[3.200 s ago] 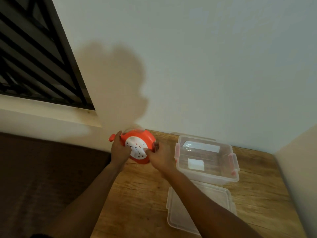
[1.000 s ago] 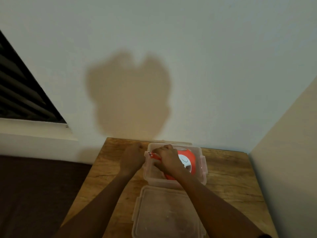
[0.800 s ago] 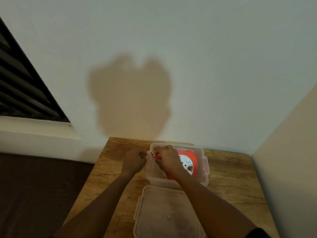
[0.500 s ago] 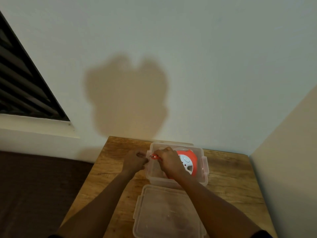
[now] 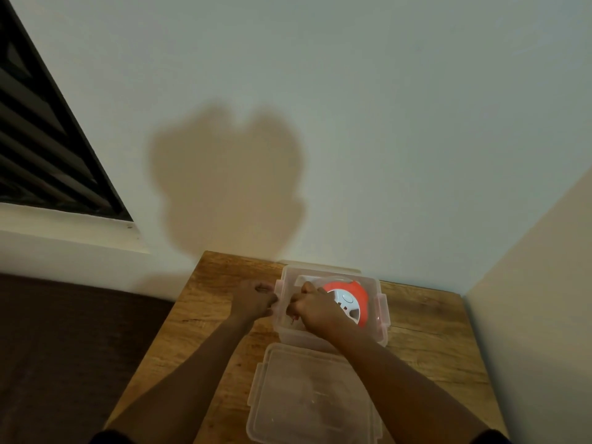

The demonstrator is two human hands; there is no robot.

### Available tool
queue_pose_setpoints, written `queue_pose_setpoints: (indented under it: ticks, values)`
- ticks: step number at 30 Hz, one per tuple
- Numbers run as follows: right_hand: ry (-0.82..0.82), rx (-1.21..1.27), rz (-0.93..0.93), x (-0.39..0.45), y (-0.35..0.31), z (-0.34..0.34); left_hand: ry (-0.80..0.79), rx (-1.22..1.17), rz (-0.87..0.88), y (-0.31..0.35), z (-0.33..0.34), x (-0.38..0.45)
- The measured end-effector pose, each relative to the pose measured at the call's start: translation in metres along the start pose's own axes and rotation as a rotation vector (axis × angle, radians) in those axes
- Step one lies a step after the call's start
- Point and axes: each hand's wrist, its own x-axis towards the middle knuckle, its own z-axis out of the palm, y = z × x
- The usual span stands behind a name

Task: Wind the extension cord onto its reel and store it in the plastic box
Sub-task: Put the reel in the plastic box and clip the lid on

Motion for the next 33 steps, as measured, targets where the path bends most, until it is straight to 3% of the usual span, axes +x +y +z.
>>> queue_pose_setpoints:
  ticks: [6, 10, 17, 20, 24, 27, 30, 33]
  values:
    - [-0.134, 0.056, 0.12, 0.013, -0.007, -0.007, 0.019, 0.007, 0.022, -0.002, 0.001, -0.001]
    - [-0.132, 0.31, 0.191, 0.008, 0.001, -0.005, 0.022, 0.035, 0.056, -0.005, 0.002, 0.001]
    - [0.255, 0.59, 0.354, -0.046, 0.014, -0.006, 0.021, 0.101, 0.116, -0.018, 0.002, -0.001]
    - [0.429, 0.645, 0.428, -0.085, 0.011, 0.008, 0.012, 0.038, 0.026, -0.044, -0.004, -0.009]
    - [0.602, 0.711, 0.514, -0.14, -0.007, 0.033, -0.014, 0.223, -0.114, -0.077, -0.016, -0.012]
    - [0.591, 0.769, 0.719, -0.168, -0.009, 0.054, -0.103, 0.353, -0.193, -0.079, -0.02, -0.013]
    - [0.438, 0.909, 1.037, -0.183, -0.006, 0.067, -0.179, 0.427, -0.232, -0.076, -0.019, -0.015]
    - [0.273, 0.808, 1.088, -0.191, -0.003, 0.082, -0.264, 0.463, -0.291, -0.073, -0.014, -0.018]
